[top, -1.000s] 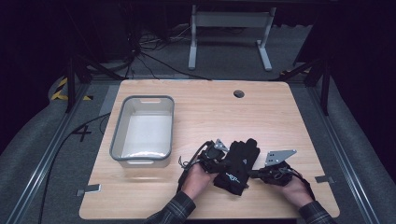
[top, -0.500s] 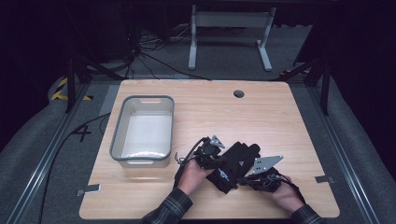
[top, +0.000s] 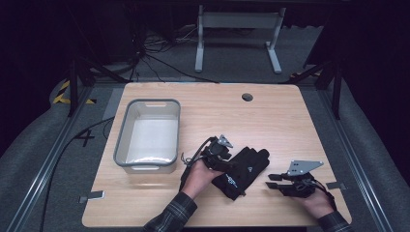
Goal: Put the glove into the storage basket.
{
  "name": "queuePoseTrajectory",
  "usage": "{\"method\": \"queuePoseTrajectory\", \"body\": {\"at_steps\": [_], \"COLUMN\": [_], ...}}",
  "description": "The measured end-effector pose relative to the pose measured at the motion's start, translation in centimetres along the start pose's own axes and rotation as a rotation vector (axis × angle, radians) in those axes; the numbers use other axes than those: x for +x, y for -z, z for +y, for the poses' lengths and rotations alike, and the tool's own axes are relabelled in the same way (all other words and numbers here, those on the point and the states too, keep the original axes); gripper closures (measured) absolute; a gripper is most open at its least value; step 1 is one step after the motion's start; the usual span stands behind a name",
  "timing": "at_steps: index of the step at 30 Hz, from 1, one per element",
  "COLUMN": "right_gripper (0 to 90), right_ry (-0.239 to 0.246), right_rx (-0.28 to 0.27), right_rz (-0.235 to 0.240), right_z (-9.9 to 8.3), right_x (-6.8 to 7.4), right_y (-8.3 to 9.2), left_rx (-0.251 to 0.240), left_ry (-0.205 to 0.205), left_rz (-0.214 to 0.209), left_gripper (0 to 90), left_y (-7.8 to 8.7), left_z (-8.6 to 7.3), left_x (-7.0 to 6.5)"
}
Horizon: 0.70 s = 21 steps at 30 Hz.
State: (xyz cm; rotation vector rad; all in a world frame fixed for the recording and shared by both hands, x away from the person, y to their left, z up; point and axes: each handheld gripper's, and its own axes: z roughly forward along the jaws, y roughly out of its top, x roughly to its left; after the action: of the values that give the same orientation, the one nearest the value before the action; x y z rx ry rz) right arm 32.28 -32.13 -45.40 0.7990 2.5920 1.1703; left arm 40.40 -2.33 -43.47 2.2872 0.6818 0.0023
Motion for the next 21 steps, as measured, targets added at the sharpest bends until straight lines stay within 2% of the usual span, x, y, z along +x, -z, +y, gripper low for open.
{"method": "queuePoseTrajectory", "body": {"at_steps": [2, 5, 8, 10, 17, 21], "right_gripper": [54.4, 46.0, 40.9, 33.7, 27.2, 23.3], "right_ry": [-0.024, -0.055, -0.062, -0.067, -0.065, -0.07], "right_rx": [0.0, -0.004, -0.01, -0.014, -0.035, -0.039], "right_rz": [-0.034, -0.078, -0.099, -0.138, -0.167, -0.189], "right_z": [-0.6, -1.7, -2.1, -2.6, -2.9, -3.0], "right_x": [-0.6, -1.4, -1.7, -2.1, -2.4, -2.5], "right_y": [0.6, 1.4, 1.6, 1.9, 1.7, 1.5], "left_rx": [0.002, 0.003, 0.004, 0.018, 0.026, 0.021], "left_ry": [-0.005, -0.002, -0.001, 0.005, 0.025, 0.02], "left_rz": [0.004, -0.012, -0.017, -0.022, -0.046, -0.076], "left_gripper": [47.1, 40.8, 37.3, 35.7, 34.9, 46.6], "left_y": [-0.4, -1.2, -1.6, -2.2, -3.1, -3.1], "left_z": [0.3, 0.7, 0.7, 0.7, 0.4, 0.3], "left_x": [0.3, 0.5, 0.6, 0.7, 0.8, 0.7]}}
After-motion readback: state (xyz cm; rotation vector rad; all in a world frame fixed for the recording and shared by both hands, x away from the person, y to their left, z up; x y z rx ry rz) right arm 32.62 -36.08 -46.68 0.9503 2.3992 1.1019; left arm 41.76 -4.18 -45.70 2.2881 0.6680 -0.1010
